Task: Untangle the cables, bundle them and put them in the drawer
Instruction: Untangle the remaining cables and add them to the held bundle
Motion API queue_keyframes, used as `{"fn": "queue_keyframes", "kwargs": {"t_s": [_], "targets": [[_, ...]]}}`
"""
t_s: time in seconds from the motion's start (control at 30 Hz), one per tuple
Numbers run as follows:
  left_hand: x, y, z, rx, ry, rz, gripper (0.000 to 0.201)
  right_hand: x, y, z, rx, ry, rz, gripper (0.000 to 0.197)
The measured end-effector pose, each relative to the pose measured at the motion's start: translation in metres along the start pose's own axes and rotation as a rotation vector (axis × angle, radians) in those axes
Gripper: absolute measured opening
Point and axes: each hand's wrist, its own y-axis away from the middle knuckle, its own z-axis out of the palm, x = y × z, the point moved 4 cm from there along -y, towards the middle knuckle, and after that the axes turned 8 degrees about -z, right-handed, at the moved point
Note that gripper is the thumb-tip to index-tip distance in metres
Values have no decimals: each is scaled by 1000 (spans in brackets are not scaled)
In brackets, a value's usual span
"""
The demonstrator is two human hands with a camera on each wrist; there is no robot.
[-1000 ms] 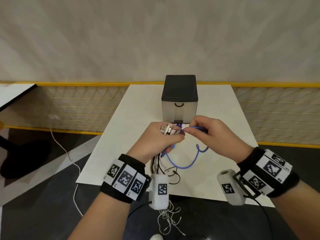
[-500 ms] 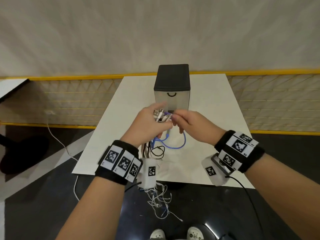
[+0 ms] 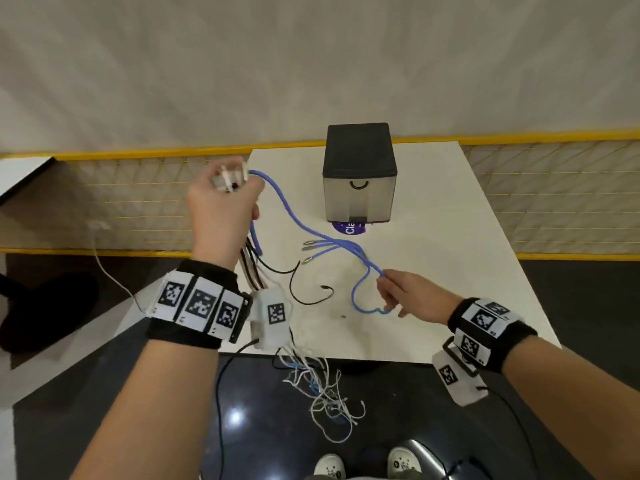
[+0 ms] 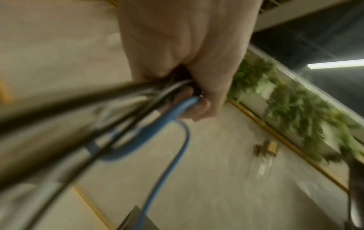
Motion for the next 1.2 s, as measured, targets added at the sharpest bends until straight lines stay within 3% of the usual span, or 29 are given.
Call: {"fn": "queue_keyframes", "kwargs": {"t_s": [0.1,0.13,0.2,0.3,0.4,0.5,0.57,0.67,0.77,0.87,0.97,1.1,1.2], "targets": [[-1,20,27,-411,-186,120,61,-35,-1,-11,8,14,-58,30],[-5,29,39,-541,-289,129,62,-51,-2,-17,16,43,-101,29],[-15,39,54,-650,-447,90,47,-85,-3,-33,53,97,-198,28],[-19,42,61,-574,-391,61,7,-116,-5,-53,157,148,-322,25],[-11,36,53,-384,-211,51,18,-107,-7,-53,231,157,-355,22],[4,24,37,-194,25,6,21,-67,-15,-25,96,220,-236,19],[11,16,27,-126,66,7,20,-45,-18,-7,23,176,-157,20],[11,13,21,-133,38,0,18,-46,-19,-1,55,6,-109,21],[4,10,20,-145,15,-50,14,-77,-14,-13,88,-114,-191,24],[1,10,19,-149,31,-90,25,-108,-6,-26,88,-114,-304,25],[0,14,18,-148,-12,-62,21,-124,4,-27,64,-108,-359,25],[-1,13,16,-162,-69,-44,16,-121,9,-16,7,-93,-337,27],[-4,14,21,-261,-211,-32,8,-106,8,0,-103,-60,-270,29]]}}
